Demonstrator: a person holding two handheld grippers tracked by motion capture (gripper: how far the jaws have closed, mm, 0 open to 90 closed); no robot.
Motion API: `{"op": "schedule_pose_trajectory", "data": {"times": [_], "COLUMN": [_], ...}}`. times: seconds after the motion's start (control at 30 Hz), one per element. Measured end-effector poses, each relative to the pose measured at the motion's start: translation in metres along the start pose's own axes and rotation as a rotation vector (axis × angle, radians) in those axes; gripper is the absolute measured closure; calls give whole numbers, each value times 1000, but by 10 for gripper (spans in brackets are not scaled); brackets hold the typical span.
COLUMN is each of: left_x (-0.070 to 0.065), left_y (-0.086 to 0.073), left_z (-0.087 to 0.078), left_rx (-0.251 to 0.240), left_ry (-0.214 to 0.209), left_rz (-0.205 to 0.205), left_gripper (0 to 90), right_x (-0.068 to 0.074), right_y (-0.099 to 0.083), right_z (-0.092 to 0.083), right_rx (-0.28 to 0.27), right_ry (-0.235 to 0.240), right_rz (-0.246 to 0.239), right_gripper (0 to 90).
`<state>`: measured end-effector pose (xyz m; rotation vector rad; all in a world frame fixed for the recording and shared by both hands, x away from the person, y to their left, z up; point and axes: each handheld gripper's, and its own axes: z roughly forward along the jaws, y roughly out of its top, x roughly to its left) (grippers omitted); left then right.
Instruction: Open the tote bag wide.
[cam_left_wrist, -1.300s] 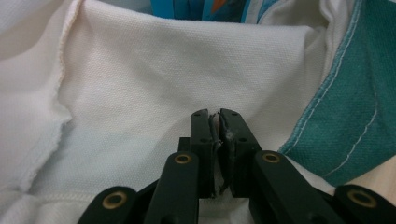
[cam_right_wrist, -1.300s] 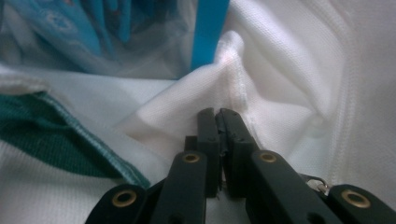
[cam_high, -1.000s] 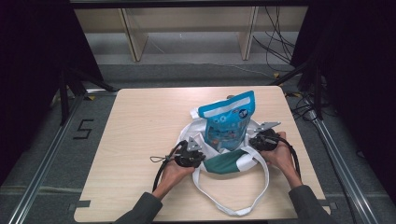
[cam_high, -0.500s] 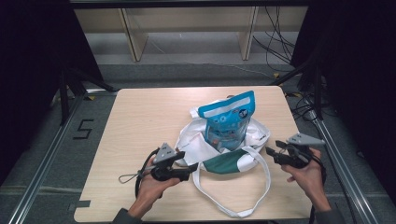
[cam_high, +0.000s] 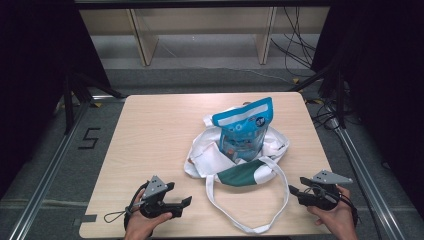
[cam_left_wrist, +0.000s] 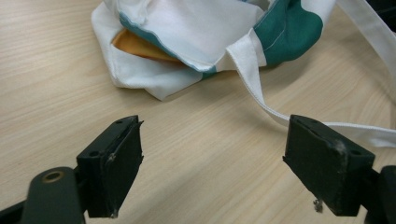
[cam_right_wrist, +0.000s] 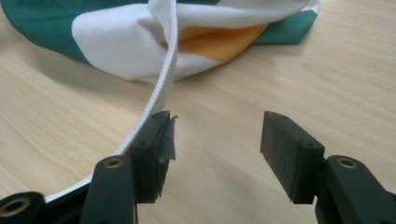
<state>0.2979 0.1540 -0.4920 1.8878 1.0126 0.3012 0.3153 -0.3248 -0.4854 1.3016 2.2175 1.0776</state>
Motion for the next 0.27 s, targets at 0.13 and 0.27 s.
{"op": "schedule_pose_trajectory", "data": {"times": [0.13, 0.27], "left_x": [-1, -1], "left_y": [-1, -1], "left_z": [3, 4], "left_rx": [17, 27], "left_ry": [-15, -9], "left_rz": [36, 43], "left_gripper": [182, 168], "right_x": [0, -1], "right_y": [-1, 0], "right_z": [2, 2], "right_rx": [7, 7], "right_ry": [2, -3], "right_rz": [-3, 6], "right_gripper": [436, 417]}}
